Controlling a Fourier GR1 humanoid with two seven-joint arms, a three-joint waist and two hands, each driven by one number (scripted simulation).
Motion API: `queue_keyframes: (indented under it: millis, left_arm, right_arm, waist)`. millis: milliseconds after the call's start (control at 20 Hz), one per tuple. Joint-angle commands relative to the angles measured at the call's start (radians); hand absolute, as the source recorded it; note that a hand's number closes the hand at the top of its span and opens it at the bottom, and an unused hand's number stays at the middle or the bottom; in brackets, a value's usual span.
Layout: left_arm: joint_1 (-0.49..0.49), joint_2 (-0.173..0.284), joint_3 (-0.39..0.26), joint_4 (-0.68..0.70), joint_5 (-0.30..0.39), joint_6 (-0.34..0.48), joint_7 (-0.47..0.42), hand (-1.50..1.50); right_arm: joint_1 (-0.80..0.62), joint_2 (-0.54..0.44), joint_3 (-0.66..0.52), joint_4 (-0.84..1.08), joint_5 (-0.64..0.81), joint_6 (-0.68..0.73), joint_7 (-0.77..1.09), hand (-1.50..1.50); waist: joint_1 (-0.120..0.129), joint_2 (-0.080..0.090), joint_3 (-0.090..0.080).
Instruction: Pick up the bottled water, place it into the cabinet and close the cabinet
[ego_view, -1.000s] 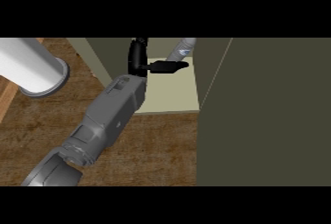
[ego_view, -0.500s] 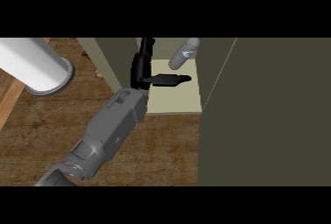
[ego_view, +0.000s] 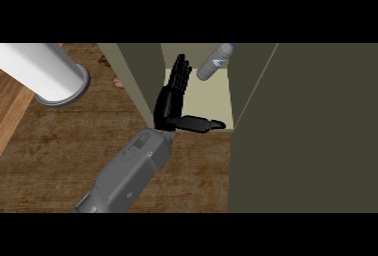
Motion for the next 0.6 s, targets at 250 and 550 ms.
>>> queue_keyframes:
  millis: [250,550]
  left_arm:
    - [0.279,0.038,-0.119,-0.42,-0.046,0.029,0.061,-1.5]
    - [0.41,0.139,-0.13,-0.567,-0.037,0.0,0.125,1.5]
  right_arm:
    - [0.097,-0.047,0.015,-0.106,0.052,0.026,-0.029,-1.5]
    - [0.026,-0.14,0.019,-0.105,0.121,0.103,-0.021,1.5]
  waist:
    - [-0.002,-0.004,0.001]
    - [0.0,0.001,0.0]
